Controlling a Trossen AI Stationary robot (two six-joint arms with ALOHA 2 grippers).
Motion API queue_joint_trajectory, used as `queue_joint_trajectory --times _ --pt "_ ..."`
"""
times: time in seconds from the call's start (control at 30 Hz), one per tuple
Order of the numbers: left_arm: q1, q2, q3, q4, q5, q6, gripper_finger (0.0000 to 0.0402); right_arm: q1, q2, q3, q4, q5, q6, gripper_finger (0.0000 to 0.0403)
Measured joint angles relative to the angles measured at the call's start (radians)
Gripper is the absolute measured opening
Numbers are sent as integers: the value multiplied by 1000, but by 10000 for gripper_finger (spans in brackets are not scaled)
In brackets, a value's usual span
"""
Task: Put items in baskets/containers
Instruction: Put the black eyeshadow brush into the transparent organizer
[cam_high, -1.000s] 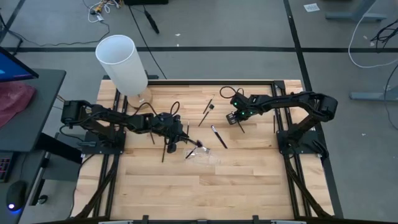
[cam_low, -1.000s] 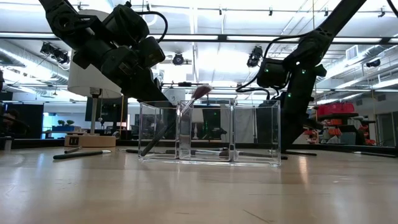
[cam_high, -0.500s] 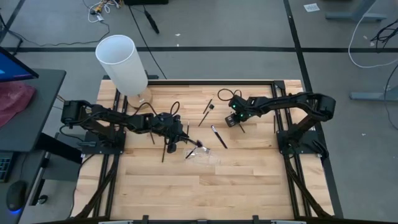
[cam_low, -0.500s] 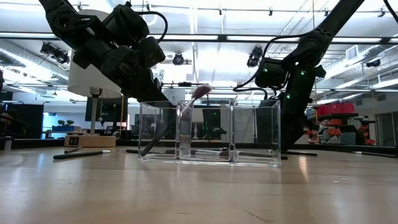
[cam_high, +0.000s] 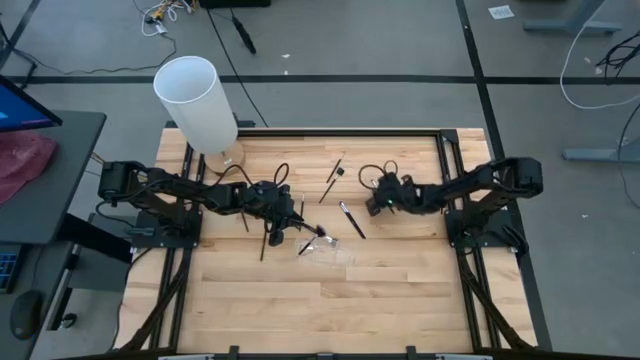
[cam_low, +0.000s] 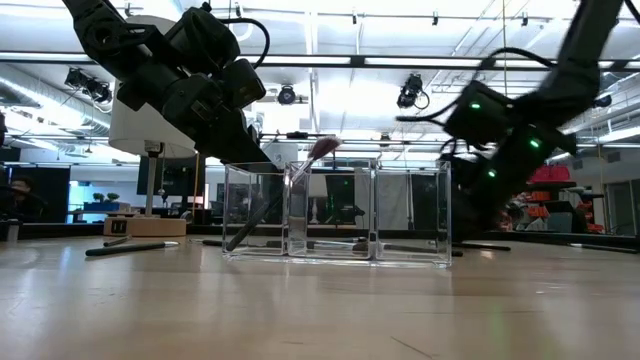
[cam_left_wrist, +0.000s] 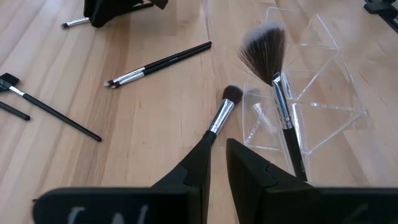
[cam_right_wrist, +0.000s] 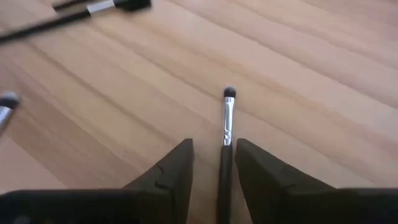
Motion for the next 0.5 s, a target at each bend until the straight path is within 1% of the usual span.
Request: queue_joint_trajectory --times 0.07,0.13,0.23,0.33,0.5 --pt "0 0 0 0 0 0 53 15 2 -60 118 11 12 127" --pt "0 0 0 0 0 0 53 23 3 -102 189 14 24 122" --pt "0 0 0 1 0 0 53 27 2 -131 216 19 27 112" --pt "0 0 0 2 0 1 53 28 16 -135 233 28 -24 99" --pt "0 0 0 2 0 1 53 51 70 -140 298 83 -67 80"
